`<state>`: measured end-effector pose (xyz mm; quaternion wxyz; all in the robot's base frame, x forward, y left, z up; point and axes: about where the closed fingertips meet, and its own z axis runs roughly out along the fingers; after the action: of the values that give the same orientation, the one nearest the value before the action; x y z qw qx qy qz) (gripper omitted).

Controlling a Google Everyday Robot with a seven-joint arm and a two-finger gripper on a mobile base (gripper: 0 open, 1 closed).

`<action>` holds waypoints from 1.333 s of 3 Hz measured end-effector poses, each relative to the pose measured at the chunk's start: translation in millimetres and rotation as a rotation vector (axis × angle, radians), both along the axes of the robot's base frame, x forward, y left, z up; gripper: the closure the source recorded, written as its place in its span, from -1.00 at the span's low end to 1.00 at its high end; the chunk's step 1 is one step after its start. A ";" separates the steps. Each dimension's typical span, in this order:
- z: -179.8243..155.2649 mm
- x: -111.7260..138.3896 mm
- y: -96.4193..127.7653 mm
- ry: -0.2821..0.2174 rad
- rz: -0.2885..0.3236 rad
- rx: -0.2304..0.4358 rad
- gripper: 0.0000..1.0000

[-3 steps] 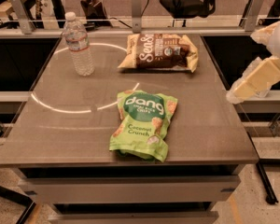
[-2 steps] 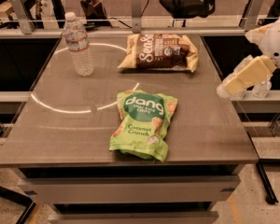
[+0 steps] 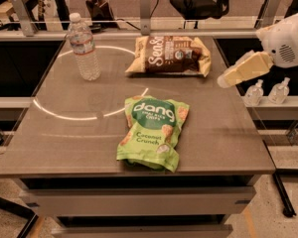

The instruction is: Pick brown chip bag

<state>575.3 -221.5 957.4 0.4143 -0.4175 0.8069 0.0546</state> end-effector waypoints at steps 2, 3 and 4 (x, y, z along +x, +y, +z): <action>-6.9 38.7 -15.7 0.017 -0.073 0.048 -1.00; -10.1 40.2 -13.7 0.033 -0.064 0.052 -1.00; -17.2 45.3 -9.6 0.037 -0.048 0.066 -1.00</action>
Offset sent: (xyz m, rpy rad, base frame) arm 0.0556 -0.0256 -0.0156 0.0662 0.0499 -0.0963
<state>620.6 -231.0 940.2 0.4141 -0.3832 0.8219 0.0788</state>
